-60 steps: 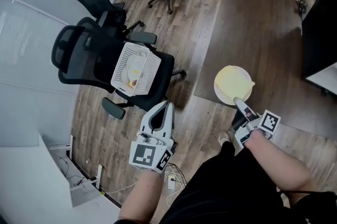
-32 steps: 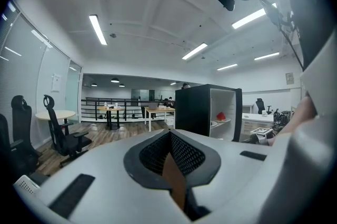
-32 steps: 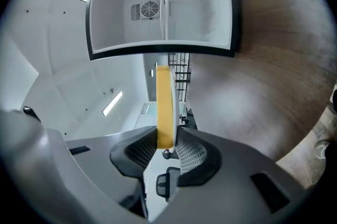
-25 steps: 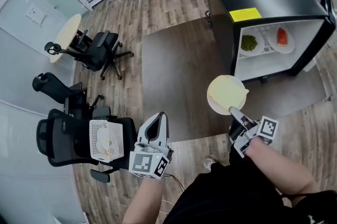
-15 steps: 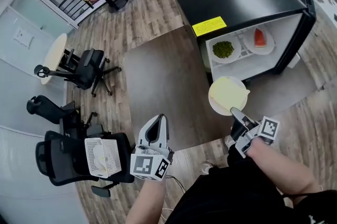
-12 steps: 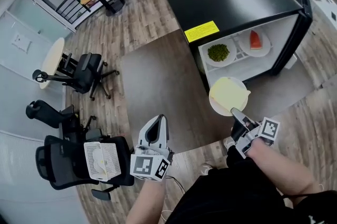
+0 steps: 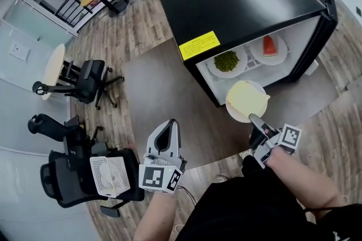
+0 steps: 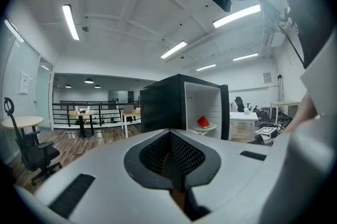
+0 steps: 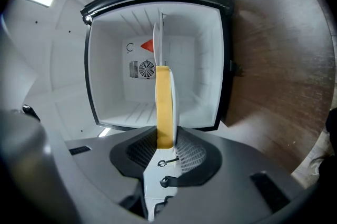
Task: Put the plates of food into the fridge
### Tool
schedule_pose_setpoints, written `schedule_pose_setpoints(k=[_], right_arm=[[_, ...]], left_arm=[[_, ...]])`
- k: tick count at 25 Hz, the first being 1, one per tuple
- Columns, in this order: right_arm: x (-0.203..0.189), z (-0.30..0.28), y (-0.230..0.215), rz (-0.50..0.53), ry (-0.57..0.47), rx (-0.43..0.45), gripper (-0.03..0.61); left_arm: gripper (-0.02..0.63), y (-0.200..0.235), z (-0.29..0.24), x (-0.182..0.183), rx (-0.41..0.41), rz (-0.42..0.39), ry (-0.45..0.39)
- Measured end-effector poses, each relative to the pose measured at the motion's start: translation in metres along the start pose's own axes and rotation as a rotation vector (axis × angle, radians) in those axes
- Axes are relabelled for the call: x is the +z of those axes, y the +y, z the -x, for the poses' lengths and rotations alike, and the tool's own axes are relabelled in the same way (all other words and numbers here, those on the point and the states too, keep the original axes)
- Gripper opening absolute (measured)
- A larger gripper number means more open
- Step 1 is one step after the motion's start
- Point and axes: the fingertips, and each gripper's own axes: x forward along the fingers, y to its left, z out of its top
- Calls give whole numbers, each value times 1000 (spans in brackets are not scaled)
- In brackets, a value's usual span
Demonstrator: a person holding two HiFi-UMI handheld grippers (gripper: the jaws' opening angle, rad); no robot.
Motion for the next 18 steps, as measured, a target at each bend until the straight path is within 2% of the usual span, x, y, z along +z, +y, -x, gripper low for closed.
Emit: schedule_pose_setpoints(k=[8,18], right_arm=[[16,-9,-24,-4,33,-28,110],[40,-34,-57,-18,69,-58,110]], left_arm=[[5,-6,-30,-16,-4,12,45],[3,3,-55,-27,45,13,88]])
